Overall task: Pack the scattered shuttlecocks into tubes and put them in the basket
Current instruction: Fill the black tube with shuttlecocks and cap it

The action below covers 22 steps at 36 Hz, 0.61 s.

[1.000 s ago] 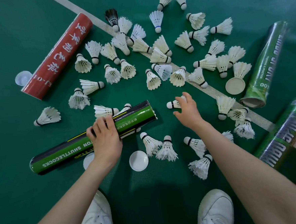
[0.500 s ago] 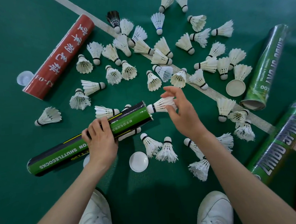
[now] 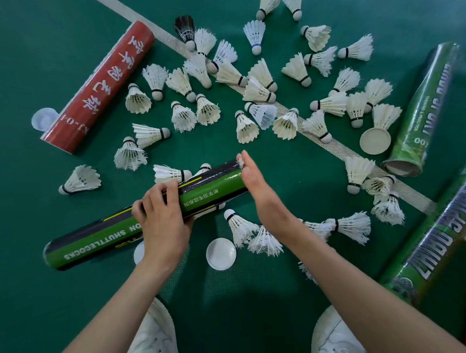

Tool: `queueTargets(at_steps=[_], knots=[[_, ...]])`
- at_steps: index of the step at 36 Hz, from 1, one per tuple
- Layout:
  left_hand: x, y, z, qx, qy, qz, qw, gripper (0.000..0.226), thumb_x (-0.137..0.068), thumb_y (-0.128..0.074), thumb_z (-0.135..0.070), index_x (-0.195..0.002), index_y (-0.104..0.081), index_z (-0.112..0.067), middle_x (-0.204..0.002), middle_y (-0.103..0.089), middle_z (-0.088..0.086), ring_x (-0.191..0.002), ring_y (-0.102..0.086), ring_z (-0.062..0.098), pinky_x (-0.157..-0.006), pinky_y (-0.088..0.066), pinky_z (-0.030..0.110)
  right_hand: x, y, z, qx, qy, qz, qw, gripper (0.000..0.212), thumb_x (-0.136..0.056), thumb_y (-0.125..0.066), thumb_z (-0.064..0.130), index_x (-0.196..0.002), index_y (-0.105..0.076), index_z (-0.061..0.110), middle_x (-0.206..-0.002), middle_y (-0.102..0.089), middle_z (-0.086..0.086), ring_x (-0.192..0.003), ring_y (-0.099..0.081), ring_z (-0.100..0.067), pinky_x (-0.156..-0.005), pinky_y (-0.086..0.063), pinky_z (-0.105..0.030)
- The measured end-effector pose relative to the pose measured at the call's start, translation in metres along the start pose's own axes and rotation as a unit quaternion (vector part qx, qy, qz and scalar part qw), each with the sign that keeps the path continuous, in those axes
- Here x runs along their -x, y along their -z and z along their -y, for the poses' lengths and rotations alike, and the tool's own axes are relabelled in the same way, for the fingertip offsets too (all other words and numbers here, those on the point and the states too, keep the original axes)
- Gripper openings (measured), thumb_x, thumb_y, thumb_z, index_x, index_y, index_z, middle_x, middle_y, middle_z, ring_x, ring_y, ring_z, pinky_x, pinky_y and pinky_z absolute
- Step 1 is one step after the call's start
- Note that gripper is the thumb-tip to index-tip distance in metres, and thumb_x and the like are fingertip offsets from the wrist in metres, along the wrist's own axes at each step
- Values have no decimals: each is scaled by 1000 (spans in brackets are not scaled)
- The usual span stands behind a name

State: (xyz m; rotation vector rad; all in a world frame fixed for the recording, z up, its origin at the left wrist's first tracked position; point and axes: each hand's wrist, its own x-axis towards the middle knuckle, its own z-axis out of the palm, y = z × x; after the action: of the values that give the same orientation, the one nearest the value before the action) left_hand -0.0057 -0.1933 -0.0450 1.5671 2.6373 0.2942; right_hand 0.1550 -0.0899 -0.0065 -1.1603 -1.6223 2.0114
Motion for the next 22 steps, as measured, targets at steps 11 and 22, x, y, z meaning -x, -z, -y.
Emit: queueTargets(at_steps=[11,22], knots=[[19,-5,26,-28,55,71,996,78,-62,-85,-19,-129,-46,-10,-114,-46,17,-109,-42,34,-91,-19,41,-13,4,-34,188,-53,-95,976,35,-95,-54,31,-125,-48,14,-121,-51,3,-113,-49,-10,-104,-41,-36],[8,4,33,-33,73,75,994,77,-71,-79,-31,-135,-39,-15,-120,-41,14,-114,-36,31,-95,-16,41,-9,-3,-62,623,-49,93,775,64,-82,-62,50,-126,-37,11,-126,-49,-9,-115,-44,-28,-93,-37,-38]])
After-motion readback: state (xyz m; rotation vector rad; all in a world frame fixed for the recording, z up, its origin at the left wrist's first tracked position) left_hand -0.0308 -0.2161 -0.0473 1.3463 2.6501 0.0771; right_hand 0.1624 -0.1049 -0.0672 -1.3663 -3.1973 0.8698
